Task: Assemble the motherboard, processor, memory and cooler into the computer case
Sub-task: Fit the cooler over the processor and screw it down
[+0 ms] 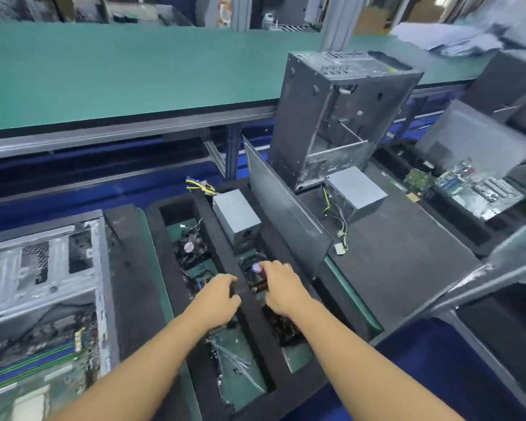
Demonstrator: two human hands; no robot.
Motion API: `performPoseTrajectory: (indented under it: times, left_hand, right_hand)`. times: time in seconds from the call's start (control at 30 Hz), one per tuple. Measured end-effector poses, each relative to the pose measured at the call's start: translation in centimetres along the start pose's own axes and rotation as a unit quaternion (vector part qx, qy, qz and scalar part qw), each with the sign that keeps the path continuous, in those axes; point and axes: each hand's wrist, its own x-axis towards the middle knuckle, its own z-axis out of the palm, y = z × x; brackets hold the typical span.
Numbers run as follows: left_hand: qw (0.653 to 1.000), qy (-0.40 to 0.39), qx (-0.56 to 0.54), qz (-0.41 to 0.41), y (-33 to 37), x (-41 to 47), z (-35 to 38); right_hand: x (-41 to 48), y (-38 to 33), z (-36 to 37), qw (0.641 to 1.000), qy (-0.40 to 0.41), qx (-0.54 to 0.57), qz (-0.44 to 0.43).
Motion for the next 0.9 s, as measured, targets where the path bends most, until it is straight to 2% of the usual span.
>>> performPoseTrajectory:
  times: [0.17, 0.33, 0.47, 0.67, 0.9]
  left_hand:
    - [0.999, 0.016, -0.037, -0.027, 0.8, 4.5, 1.7]
    - [0.998, 0.023, -0.028, -0.047, 0.2, 7.0, 3.4]
    - [0.997, 0.033, -0.029, -0.066, -0.8, 7.3, 3.5]
    - [0.993, 0.055, -0.070, -0.071, -1.8, 5.3, 1.2]
    - [0.988, 0.085, -0.129, -0.024, -2.2, 2.0, -4.4]
  right_hand:
    - [5.9, 1.9, 1.3, 0.992, -0.051, -0.101, -0.058]
    - [10.8, 1.7, 3.1, 0.961, -0.074, -0.238, -0.122]
    - [12.9, 1.4, 4.1, 0.936, -0.086, -0.313, -0.133]
    - [12.3, 1.0, 2.4, 0.949, -0.052, -0.285, -0.123]
    - [7.5, -3.9, -5.7, 0.967, -0.030, -0.214, -0.136]
